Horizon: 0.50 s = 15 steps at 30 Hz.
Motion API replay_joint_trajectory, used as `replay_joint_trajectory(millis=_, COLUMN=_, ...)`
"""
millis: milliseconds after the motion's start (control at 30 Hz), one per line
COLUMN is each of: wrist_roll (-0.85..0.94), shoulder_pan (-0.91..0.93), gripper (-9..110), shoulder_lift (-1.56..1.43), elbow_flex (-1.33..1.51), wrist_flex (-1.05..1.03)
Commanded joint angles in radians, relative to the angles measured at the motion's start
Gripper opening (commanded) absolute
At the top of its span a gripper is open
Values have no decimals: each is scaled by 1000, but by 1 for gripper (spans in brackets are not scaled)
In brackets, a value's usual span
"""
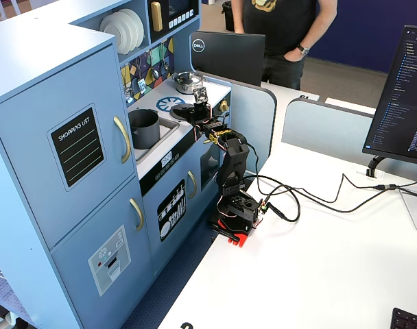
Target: Take off the lid from the gray recipient and place it on the counter
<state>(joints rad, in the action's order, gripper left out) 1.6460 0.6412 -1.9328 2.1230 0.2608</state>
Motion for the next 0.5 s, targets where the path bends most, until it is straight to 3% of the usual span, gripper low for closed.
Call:
replay_joint_trajectory(millis=0, wrist_roll=-25, shoulder_pan=-11, gripper=36, shoulder_lift=-153, elbow_flex=-78, wrist_flex=-77)
replay_joint_trajectory(millis=200, wrist_roll=-38, shoulder_pan=-63, gripper=27, shoulder_lift=-402, elbow_flex=-43, wrist_flex=-382)
replay_joint_trajectory(millis=400, wrist_roll=-127, shoulder_pan=-221, gripper=2, shoulder_lift=-724, elbow_flex=-123, wrist_flex=-1247)
replay_joint_trajectory(millis=467, wrist_roll=-109, shoulder_pan=-305, gripper=0, shoulder_lift=-769, elbow_flex=-121, wrist_flex=-1480)
